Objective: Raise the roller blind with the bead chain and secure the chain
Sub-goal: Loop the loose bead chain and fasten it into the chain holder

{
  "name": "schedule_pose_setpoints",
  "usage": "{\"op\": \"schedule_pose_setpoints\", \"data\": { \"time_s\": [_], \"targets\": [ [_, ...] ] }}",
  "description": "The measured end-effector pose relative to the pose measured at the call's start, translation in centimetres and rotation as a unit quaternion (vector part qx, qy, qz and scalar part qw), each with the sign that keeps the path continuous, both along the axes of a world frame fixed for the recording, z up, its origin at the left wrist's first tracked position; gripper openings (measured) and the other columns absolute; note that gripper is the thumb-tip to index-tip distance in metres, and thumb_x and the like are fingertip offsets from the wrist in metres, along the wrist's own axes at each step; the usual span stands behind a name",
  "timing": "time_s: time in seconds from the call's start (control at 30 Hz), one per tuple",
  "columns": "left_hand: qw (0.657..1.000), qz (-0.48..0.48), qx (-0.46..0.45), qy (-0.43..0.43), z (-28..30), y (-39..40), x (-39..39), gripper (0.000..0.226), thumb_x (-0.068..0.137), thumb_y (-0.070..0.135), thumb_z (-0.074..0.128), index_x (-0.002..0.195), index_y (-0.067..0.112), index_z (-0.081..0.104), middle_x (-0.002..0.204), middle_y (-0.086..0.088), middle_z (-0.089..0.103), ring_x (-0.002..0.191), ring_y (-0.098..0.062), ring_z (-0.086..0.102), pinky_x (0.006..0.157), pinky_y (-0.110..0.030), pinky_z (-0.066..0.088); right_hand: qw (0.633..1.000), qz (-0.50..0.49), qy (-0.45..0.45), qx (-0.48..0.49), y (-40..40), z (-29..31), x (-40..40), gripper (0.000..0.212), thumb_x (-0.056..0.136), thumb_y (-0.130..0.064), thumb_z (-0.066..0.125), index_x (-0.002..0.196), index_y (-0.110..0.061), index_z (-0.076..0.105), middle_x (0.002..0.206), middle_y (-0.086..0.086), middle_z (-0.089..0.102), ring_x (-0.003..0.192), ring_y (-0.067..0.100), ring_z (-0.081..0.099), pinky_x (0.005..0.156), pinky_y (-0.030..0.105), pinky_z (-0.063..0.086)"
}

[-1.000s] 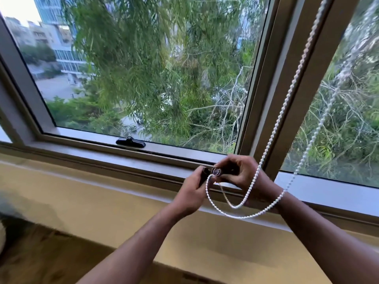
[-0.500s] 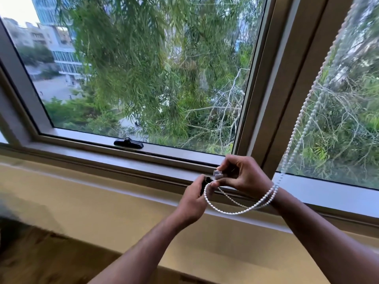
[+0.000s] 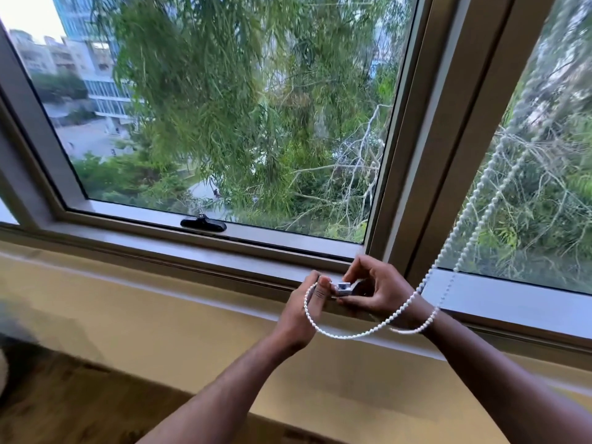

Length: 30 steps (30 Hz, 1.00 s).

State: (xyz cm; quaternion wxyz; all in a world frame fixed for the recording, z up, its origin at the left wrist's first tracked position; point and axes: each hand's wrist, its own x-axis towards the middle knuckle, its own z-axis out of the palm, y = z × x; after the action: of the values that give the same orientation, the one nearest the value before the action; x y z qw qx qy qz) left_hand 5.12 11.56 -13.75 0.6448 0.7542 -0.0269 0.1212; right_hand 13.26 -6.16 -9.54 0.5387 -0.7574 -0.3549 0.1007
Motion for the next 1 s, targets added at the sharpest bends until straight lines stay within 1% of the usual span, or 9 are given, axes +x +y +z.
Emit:
{"op": "schedule_pose_setpoints", "data": {
  "time_s": [0.13,0.27,0.37,0.43,0.53,0.6,0.73,0.87,1.0],
  "targets": [
    [0.996,-0.027,-0.089,0.000,0.1,-0.2,-0.2,0.039,0.099,0.044,0.036,0.091,0.011,0.056,0.075,-0.005,0.056,0.061,-0.003,0.048,0.055,-0.015,0.037,0.999,-0.018,-0.029,0.005,-0.2,0.3,1.0,0.049,0.064,-0.045,0.095,0.091,-0.018,0.064,0.087,0.018,0.074,0.079,0.041,0.072,0.075,0.069,0.057],
    [0.990,-0.052,-0.128,0.011,0.4,-0.1,-0.2,0.038,0.094,0.038,0.030,0.089,0.016,0.059,0.066,-0.001,0.049,0.053,-0.007,0.036,0.045,-0.017,0.025,0.999,-0.010,0.023,0.025,-0.4,1.1,1.4,0.049,0.064,-0.032,0.097,0.090,-0.009,0.062,0.088,0.029,0.072,0.079,0.029,0.069,0.075,0.054,0.059],
    [0.989,-0.054,-0.136,-0.002,0.3,-0.1,0.0,0.037,0.090,0.043,0.034,0.087,0.014,0.057,0.056,0.011,0.054,0.044,-0.001,0.038,0.039,-0.014,0.025,0.998,0.013,0.052,0.041,-0.2,1.2,1.6,0.035,0.072,0.004,0.086,0.091,0.002,0.058,0.086,0.031,0.069,0.076,0.022,0.073,0.068,0.030,0.062],
    [0.989,-0.052,-0.138,-0.011,0.4,0.1,-0.1,0.039,0.084,0.051,0.038,0.088,0.017,0.058,0.058,0.011,0.056,0.045,-0.002,0.040,0.040,-0.018,0.024,0.997,0.017,0.071,0.024,0.0,1.1,1.4,0.035,0.072,0.017,0.080,0.094,0.013,0.053,0.091,0.043,0.065,0.080,0.034,0.070,0.071,0.045,0.063],
    [0.987,-0.038,-0.152,-0.022,0.8,0.1,-0.2,0.039,0.086,0.049,0.040,0.098,0.014,0.053,0.070,-0.002,0.060,0.058,-0.018,0.045,0.052,-0.030,0.027,0.999,0.003,0.040,-0.026,0.4,1.3,0.9,0.038,0.069,0.010,0.087,0.095,0.011,0.059,0.095,0.039,0.071,0.083,0.038,0.073,0.081,0.065,0.058],
    [0.987,-0.021,-0.156,-0.020,1.0,0.0,-0.2,0.034,0.092,0.039,0.039,0.104,0.009,0.050,0.075,-0.013,0.055,0.063,-0.021,0.044,0.056,-0.031,0.029,1.000,-0.011,0.003,-0.022,0.5,1.7,1.0,0.037,0.067,0.002,0.090,0.094,0.003,0.065,0.096,0.025,0.077,0.089,0.036,0.077,0.085,0.060,0.061],
    [0.988,-0.028,-0.152,-0.015,1.0,0.1,-0.3,0.029,0.094,0.025,0.035,0.114,0.013,0.051,0.063,0.009,0.051,0.049,-0.002,0.044,0.045,-0.014,0.030,0.999,-0.016,-0.032,0.025,0.7,3.1,1.2,0.037,0.068,0.001,0.090,0.097,0.001,0.068,0.097,0.013,0.080,0.092,0.031,0.078,0.085,0.039,0.064],
    [0.988,-0.040,-0.151,-0.009,1.4,0.0,-0.5,0.031,0.095,0.024,0.034,0.111,0.028,0.060,0.069,0.002,0.049,0.050,0.000,0.045,0.044,-0.010,0.031,0.996,-0.026,-0.077,0.022,0.6,4.6,1.1,0.034,0.070,-0.006,0.092,0.098,-0.003,0.071,0.094,0.008,0.078,0.088,0.016,0.076,0.075,0.028,0.062],
    [0.985,-0.043,-0.165,-0.010,1.6,0.1,-0.5,0.033,0.095,0.024,0.033,0.114,0.020,0.060,0.067,0.004,0.052,0.051,-0.002,0.044,0.045,-0.011,0.031,0.992,-0.037,-0.111,-0.042,0.4,5.5,1.8,0.038,0.067,-0.010,0.094,0.096,-0.001,0.071,0.096,0.012,0.076,0.084,0.012,0.072,0.077,0.039,0.060]
  ]
}}
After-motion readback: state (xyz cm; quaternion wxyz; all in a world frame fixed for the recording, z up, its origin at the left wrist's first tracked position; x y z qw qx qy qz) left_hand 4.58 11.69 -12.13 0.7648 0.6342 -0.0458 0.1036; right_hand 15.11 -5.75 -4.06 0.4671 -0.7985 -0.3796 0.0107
